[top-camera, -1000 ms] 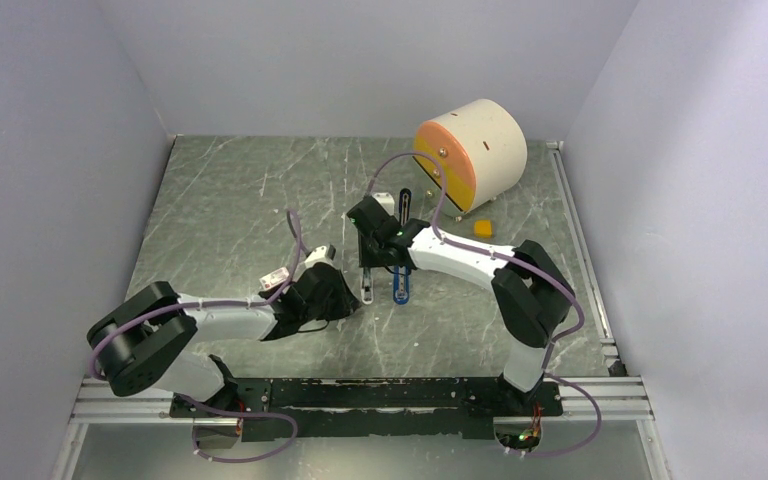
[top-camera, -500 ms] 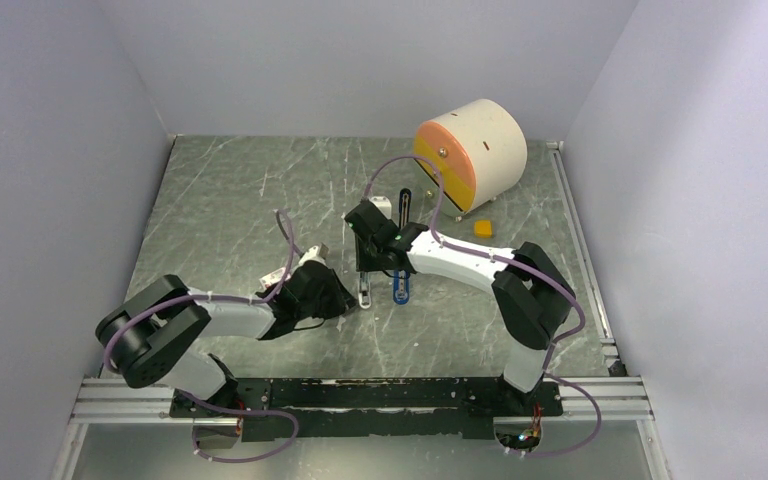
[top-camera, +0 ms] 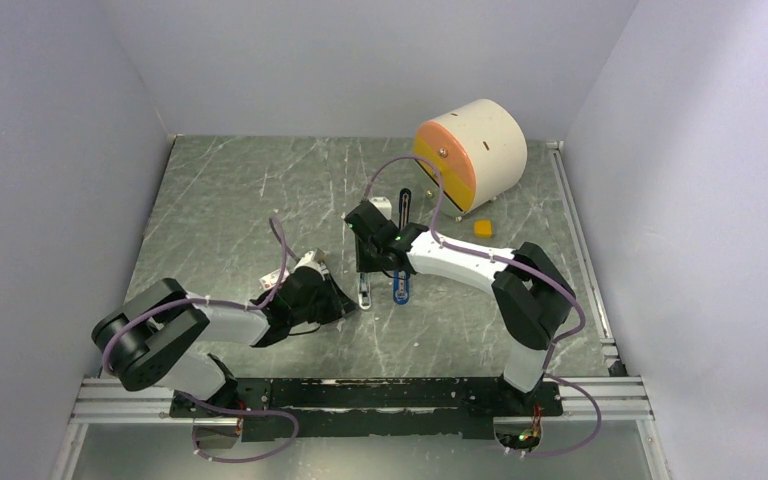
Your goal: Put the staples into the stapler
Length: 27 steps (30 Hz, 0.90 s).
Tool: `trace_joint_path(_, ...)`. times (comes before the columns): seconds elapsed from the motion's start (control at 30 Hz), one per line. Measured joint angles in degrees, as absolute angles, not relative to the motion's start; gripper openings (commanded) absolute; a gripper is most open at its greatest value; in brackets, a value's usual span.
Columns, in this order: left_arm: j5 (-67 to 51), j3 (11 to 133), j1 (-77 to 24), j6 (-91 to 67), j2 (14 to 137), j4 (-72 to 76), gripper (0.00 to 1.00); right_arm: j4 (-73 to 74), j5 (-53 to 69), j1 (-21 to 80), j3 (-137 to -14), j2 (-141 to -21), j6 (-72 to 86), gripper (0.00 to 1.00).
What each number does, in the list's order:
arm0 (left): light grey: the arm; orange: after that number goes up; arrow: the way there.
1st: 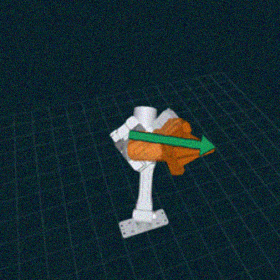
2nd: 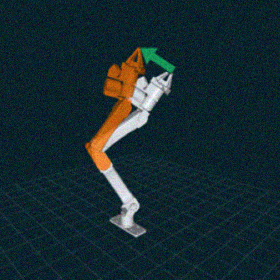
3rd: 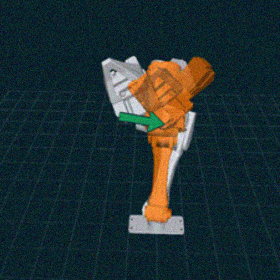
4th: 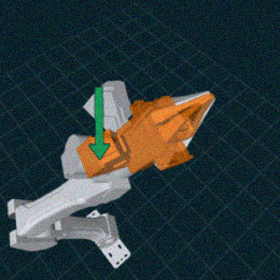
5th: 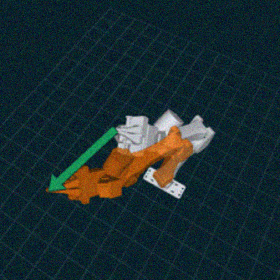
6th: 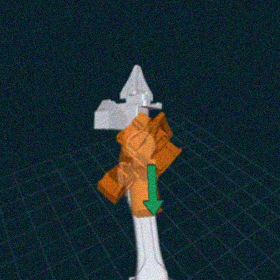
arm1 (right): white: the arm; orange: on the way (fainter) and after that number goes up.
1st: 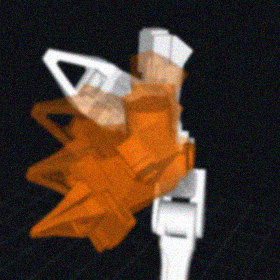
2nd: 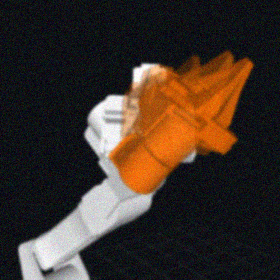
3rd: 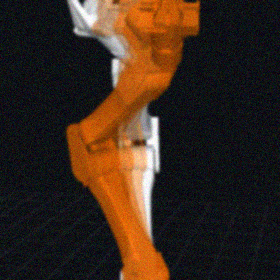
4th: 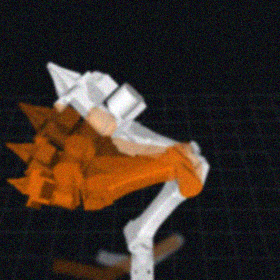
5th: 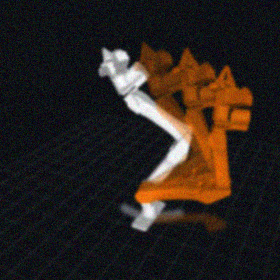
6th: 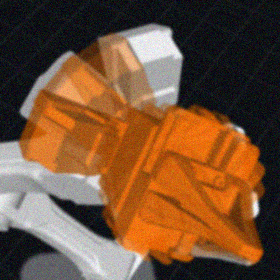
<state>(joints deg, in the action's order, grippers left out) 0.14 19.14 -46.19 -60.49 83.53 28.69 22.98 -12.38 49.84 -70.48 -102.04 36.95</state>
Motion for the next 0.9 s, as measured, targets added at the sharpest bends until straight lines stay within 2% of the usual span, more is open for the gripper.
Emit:
trace_joint_path(0.5,-4.4,18.8,-44.4,-60.9,89.2,37.4,0.17,23.0,-12.4,49.9,-70.5,-102.0,37.0,0.25)
trace_joint_path(0.9,-5.8,20.2,-44.1,-61.0,90.8,36.9,0.12,22.6,-14.2,50.6,-68.0,-100.0,37.4,0.24)
